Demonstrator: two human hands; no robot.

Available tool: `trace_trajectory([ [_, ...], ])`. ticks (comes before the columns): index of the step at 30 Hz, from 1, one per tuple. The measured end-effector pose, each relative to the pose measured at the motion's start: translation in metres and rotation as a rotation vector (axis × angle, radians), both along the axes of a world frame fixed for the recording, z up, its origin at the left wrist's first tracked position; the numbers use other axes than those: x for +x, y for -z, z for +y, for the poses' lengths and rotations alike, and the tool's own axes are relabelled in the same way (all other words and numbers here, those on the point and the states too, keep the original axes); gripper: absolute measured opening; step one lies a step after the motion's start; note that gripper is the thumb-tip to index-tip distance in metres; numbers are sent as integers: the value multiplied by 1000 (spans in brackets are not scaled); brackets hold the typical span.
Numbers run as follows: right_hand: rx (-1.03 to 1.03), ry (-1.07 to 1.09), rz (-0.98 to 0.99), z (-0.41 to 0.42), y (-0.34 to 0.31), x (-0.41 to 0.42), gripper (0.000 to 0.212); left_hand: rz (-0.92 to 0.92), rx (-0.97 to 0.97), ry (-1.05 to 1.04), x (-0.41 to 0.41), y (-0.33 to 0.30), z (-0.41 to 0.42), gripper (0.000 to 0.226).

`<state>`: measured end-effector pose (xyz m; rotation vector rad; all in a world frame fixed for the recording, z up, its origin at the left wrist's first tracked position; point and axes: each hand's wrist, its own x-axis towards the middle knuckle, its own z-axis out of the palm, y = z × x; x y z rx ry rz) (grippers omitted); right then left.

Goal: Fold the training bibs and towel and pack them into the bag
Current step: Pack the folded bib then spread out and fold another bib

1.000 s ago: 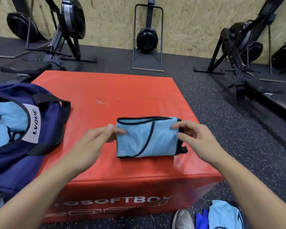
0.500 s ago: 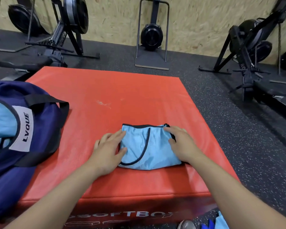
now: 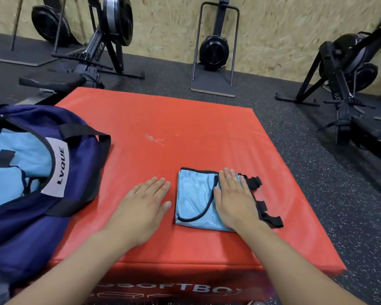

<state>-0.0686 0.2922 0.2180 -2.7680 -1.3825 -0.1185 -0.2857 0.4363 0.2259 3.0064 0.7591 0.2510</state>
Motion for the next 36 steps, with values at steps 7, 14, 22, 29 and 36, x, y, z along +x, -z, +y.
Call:
trace_trajectory([
  [7, 37, -136, 187, 22, 2, -33, 61, -45, -18, 20, -26, -1, 6, 71],
  [14, 55, -168, 156, 44, 5, -47, 71, -60, 71, 29, -36, -8, 5, 57],
  [22, 58, -184, 186, 59, 5, -67, 63, -92, 102, 42, -40, -5, 7, 57],
  [29, 70, -237, 187, 61, 8, -82, 85, -104, 122, 61, -34, -7, 6, 55],
  [36, 47, -26, 129, 23, -5, -29, 62, -87, 96, 105, -10, -7, -2, 55],
])
